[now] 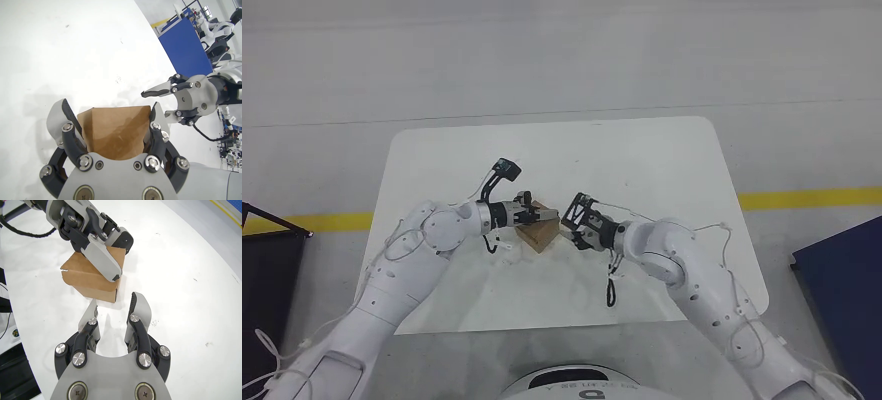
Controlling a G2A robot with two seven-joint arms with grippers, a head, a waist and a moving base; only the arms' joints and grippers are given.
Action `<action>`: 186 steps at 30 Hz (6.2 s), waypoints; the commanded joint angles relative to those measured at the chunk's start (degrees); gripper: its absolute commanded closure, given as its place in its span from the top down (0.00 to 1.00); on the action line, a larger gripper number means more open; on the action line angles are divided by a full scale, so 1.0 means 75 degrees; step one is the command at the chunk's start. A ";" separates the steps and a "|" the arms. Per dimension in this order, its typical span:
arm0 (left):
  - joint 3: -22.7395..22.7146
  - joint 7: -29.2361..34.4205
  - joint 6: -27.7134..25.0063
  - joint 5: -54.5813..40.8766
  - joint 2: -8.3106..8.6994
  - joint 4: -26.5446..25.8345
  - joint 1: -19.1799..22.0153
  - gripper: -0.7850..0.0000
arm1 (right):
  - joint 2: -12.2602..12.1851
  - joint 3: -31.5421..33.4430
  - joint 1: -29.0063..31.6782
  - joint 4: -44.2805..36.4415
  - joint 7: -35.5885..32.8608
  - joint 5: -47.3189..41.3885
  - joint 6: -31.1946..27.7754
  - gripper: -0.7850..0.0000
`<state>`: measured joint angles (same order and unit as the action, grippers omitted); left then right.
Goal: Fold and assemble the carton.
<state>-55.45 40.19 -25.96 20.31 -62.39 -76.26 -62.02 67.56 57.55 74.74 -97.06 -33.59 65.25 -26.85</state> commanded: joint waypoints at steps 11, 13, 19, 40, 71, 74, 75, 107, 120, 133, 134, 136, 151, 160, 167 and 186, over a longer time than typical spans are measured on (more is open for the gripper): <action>-0.0082 0.0007 -0.0060 -0.0093 0.0003 -0.0008 -0.0036 1.00 | 0.0102 -0.0211 -0.0373 0.0536 0.0424 -0.0524 0.0109 0.53; -0.0105 0.0029 -0.0079 -0.0170 0.0005 0.0000 -0.0042 1.00 | 0.0143 -0.0340 -0.0523 0.0690 0.0418 -0.0593 0.0115 0.55; -0.0159 0.0081 -0.0119 -0.0312 0.0010 0.0007 -0.0058 1.00 | 0.0214 -0.0487 -0.0783 0.1002 0.0517 -0.0735 0.0174 0.54; -0.0022 -0.0106 -0.0005 0.0614 -0.0005 -0.0070 -0.0053 1.00 | 0.0098 -0.0101 -0.0467 0.0841 0.0370 -0.0673 0.0239 0.56; -0.3209 -0.0236 -0.0928 -0.2256 0.0547 -0.0414 -0.1207 1.00 | -0.0071 0.0033 -0.0393 -0.0444 0.0029 -0.0088 -0.0384 0.00; -0.4081 -0.0122 -0.1268 -0.2296 0.0720 -0.0537 -0.1763 1.00 | 0.0094 -0.0510 -0.1107 0.0131 -0.0146 -0.0252 -0.0384 0.00; -0.4294 -0.0063 -0.1359 -0.2305 0.0762 -0.0552 -0.1921 1.00 | 0.0154 -0.0672 -0.1340 0.0349 -0.0173 -0.0310 -0.0364 0.00; -0.4549 -0.0069 -0.1457 -0.2305 0.0807 -0.0534 -0.2113 1.00 | 0.0831 -0.2127 -0.3074 0.2179 -0.0790 -0.0817 -0.0303 0.00; -0.4549 -0.0069 -0.1457 -0.2305 0.0807 -0.0534 -0.2113 1.00 | 0.0154 -0.0687 -0.1195 0.0239 -0.0744 -0.0519 -0.1623 0.00; -0.4549 -0.0069 -0.1457 -0.2305 0.0807 -0.0534 -0.2113 1.00 | 0.0377 -0.1214 -0.1637 0.1729 -0.0542 -0.0564 -0.0411 0.00; -0.4549 -0.0069 -0.1457 -0.2305 0.0807 -0.0534 -0.2113 1.00 | 0.0432 -0.1367 -0.1758 0.1810 -0.0534 -0.0603 -0.0430 0.00; -0.4549 -0.0069 -0.1457 -0.2305 0.0807 -0.0534 -0.2113 1.00 | 0.0514 -0.1562 -0.1938 0.1952 -0.0468 -0.0676 -0.0434 0.00; -0.4549 -0.0069 -0.1457 -0.2305 0.0807 -0.0534 -0.2113 1.00 | 0.0207 -0.1418 -0.0689 0.0142 -0.0012 -0.0133 -0.1547 0.00; -0.4549 -0.0069 -0.1457 -0.2305 0.0807 -0.0534 -0.2113 1.00 | 0.1011 -0.2930 -0.2089 0.1936 0.0148 -0.0480 0.0267 0.00; -0.4549 -0.0069 -0.1457 -0.2305 0.0807 -0.0534 -0.2113 1.00 | 0.1133 -0.2807 -0.2118 0.2096 0.0349 -0.0301 0.1429 0.00; -0.4549 -0.0069 -0.1457 -0.2305 0.0807 -0.0534 -0.2113 1.00 | -0.0210 0.1459 0.0515 -0.1559 0.1019 0.0721 -0.1943 0.40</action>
